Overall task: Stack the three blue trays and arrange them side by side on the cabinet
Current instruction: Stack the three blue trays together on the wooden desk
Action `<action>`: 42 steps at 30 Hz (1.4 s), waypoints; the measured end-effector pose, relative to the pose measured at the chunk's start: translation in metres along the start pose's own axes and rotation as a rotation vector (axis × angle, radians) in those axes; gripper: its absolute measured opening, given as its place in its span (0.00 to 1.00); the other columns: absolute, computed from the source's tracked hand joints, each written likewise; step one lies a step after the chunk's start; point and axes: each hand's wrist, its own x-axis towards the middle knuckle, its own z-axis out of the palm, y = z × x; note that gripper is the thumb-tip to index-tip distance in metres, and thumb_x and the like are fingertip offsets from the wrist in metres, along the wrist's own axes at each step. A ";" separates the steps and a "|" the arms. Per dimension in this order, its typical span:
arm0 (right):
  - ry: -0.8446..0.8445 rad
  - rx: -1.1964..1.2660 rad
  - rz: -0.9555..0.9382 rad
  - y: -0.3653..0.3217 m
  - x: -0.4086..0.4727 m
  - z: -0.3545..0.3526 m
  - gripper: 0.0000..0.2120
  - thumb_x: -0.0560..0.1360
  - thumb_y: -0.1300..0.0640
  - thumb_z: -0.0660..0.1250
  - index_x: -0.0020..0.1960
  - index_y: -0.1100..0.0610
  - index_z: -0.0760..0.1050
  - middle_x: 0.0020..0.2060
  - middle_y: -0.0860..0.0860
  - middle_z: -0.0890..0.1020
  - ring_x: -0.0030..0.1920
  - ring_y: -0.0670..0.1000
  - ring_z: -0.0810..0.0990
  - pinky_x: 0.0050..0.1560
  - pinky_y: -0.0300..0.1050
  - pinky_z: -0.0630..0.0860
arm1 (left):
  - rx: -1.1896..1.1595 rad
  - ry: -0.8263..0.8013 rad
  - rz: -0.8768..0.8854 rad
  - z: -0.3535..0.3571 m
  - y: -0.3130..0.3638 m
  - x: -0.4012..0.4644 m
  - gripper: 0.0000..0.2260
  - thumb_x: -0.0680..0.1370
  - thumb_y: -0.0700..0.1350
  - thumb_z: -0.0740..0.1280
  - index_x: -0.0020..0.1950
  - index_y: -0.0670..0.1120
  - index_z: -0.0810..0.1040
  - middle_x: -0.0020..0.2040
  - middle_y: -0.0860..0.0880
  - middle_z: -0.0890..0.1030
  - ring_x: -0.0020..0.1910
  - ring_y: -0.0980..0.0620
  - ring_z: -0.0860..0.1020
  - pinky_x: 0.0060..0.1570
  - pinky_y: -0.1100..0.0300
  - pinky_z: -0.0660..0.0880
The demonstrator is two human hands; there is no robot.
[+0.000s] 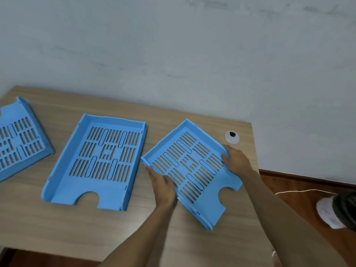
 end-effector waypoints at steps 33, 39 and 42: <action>0.027 0.918 -0.015 -0.154 -0.068 -0.068 0.11 0.79 0.62 0.61 0.55 0.54 0.80 0.44 0.55 0.87 0.39 0.57 0.86 0.38 0.48 0.83 | 0.009 -0.033 0.111 -0.161 0.137 0.069 0.15 0.81 0.36 0.56 0.66 0.43 0.70 0.42 0.46 0.76 0.31 0.50 0.72 0.32 0.55 0.71; 0.095 0.923 -0.007 -0.228 -0.089 -0.051 0.13 0.78 0.63 0.61 0.57 0.54 0.80 0.45 0.57 0.86 0.38 0.55 0.86 0.37 0.47 0.82 | 0.030 -0.178 0.163 -0.242 0.111 0.076 0.13 0.81 0.38 0.59 0.64 0.46 0.71 0.53 0.46 0.79 0.48 0.46 0.78 0.49 0.52 0.73; 0.138 0.886 0.013 -0.272 -0.103 -0.019 0.13 0.76 0.64 0.62 0.56 0.57 0.82 0.45 0.56 0.86 0.42 0.57 0.85 0.47 0.57 0.83 | 0.032 -0.193 0.155 -0.292 0.091 0.088 0.18 0.80 0.36 0.58 0.69 0.43 0.70 0.53 0.47 0.79 0.42 0.53 0.76 0.41 0.56 0.73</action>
